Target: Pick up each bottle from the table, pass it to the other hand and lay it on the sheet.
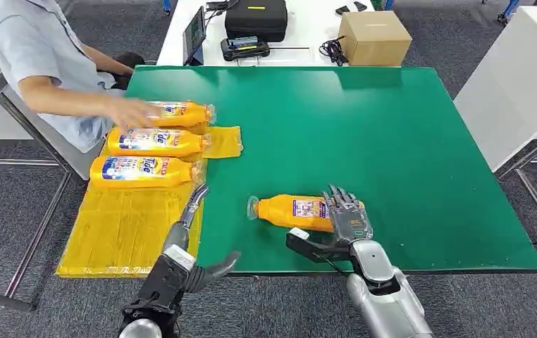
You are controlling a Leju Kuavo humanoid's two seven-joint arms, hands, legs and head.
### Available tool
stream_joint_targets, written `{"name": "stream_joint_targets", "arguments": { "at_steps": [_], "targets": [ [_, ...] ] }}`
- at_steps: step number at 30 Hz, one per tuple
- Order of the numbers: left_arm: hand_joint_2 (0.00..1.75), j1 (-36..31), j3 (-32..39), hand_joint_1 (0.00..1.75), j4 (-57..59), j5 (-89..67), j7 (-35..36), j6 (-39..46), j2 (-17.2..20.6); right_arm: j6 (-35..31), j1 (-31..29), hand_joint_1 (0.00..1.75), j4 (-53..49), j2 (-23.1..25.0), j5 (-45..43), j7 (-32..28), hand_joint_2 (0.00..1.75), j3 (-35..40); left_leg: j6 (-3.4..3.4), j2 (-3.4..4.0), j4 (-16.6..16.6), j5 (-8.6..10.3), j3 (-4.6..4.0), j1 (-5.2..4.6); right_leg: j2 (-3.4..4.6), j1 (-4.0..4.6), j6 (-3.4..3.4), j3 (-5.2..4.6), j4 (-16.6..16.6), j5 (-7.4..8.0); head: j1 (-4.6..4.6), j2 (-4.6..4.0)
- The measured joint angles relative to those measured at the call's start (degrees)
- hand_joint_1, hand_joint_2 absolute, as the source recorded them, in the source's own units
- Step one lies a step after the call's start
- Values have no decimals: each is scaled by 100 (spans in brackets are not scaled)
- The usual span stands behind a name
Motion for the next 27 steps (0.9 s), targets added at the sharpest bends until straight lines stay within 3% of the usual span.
{"name": "stream_joint_targets", "arguments": {
  "at_steps": [10,17,21,22,23,24,27],
  "targets": [
    [175,-195,-6,0,160,-116,-9,-289,-13,568,-572,0,862,-372,-1867,-934,175,-76,0,4,1,-5,47,-1,1,0,0,34,-5,0,0,0],
    [175,-473,-94,0,500,-90,-83,-365,-24,544,-1109,0,1833,-485,-2057,-1078,175,-107,2,39,0,-25,119,-2,36,0,-6,88,-12,4,-4,0],
    [175,-566,-133,0,610,-81,-85,-365,-24,549,-1265,5,2163,-496,-2075,-1082,175,-107,1,39,-1,-30,147,0,40,4,-8,63,-13,0,2,0],
    [175,-583,-142,0,627,-81,-85,-365,-24,549,-1287,120,2206,-498,-2077,-1088,175,-107,1,39,-1,-29,146,0,40,4,-8,61,-13,0,0,0],
    [175,-594,-144,0,647,-79,-92,-365,-24,560,-1302,157,2260,-503,-2083,-1090,175,-109,2,39,-1,-28,144,0,40,4,-7,70,-13,2,0,0],
    [175,-603,-144,0,662,-70,-98,-365,-24,568,-1321,175,2297,-509,-2083,-1104,175,-103,1,42,-1,-27,144,0,43,4,-6,97,-13,5,0,0],
    [175,-632,-144,0,704,-55,-138,-372,-24,610,-1402,175,2404,-546,-2068,-1128,175,-41,0,68,-1,-24,148,1,64,6,-18,107,-12,16,-2,0]
  ]
}}
